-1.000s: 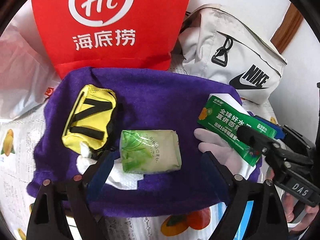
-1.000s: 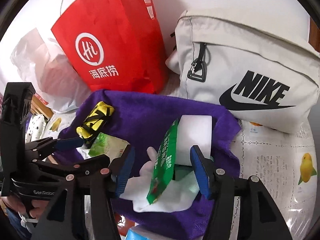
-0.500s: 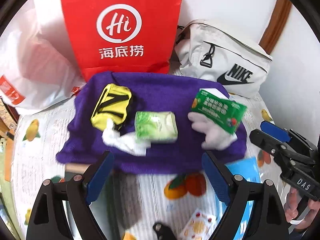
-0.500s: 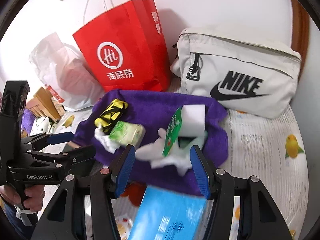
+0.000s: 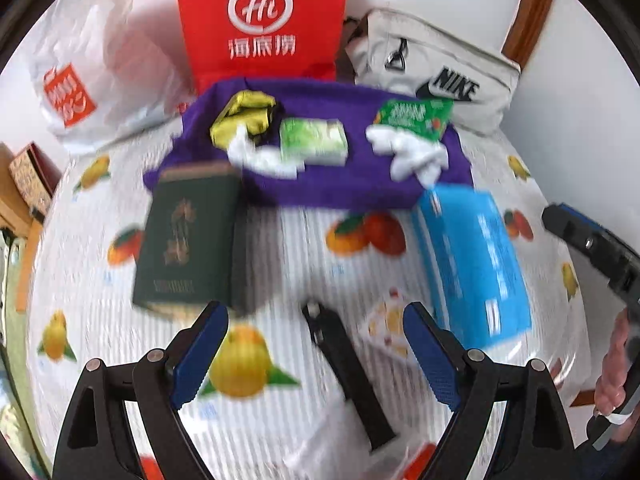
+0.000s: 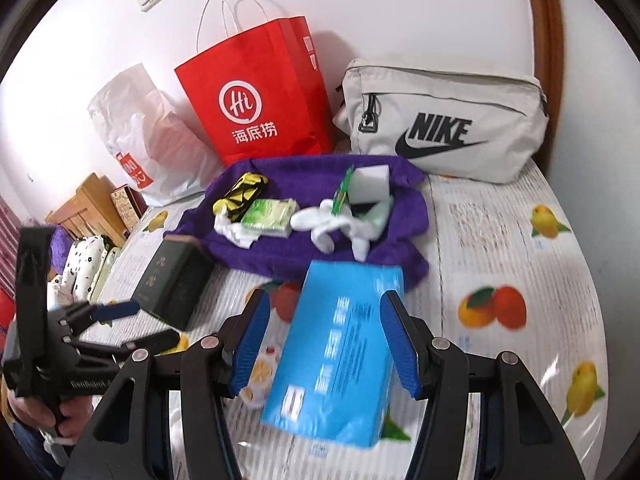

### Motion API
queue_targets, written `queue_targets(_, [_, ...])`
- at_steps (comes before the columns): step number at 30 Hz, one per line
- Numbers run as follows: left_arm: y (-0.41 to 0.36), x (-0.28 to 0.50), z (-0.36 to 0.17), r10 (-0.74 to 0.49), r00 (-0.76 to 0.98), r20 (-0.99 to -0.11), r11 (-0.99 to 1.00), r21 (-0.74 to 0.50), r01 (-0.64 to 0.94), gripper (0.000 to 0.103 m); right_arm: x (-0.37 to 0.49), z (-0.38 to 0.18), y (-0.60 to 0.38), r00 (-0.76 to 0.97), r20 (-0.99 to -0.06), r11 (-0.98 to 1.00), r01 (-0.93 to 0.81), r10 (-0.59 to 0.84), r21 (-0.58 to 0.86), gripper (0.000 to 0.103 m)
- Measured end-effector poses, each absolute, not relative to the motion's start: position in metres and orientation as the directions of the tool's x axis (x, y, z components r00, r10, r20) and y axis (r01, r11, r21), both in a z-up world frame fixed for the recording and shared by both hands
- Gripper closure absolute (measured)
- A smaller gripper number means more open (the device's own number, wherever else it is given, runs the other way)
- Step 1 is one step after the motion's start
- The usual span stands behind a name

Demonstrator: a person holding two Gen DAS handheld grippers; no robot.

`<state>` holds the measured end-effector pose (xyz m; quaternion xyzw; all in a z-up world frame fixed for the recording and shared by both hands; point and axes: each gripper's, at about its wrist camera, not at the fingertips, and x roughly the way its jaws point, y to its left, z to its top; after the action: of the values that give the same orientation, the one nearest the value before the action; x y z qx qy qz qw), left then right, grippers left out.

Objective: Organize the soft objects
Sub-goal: 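Move the left tool to the black strap while the right tool approaches the blue tissue box, then close the left tool on one black strap piece while the right tool leaves the box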

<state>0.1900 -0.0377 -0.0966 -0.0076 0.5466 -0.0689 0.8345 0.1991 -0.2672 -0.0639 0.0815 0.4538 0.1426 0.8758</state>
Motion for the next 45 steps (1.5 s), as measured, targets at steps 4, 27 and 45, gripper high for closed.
queue_targets(4, [-0.045, 0.164, -0.11, -0.106, 0.372, -0.922, 0.992, -0.07, 0.108, 0.015, 0.179, -0.067, -0.267, 0.548, -0.764, 0.94, -0.181, 0.341, 0.29, 0.046])
queue_targets(27, [-0.084, 0.111, -0.165, -0.048, 0.348, -0.936, 0.986, 0.01, 0.164, 0.056, 0.124, -0.1, -0.285, 0.533, -0.764, 0.929, -0.158, 0.365, 0.335, 0.046])
queue_targets(45, [-0.055, 0.121, -0.152, -0.175, 0.354, -0.919, 0.978, -0.119, 0.174, 0.082, 0.129, -0.113, -0.285, 0.511, -0.774, 0.925, -0.146, 0.374, 0.351, 0.046])
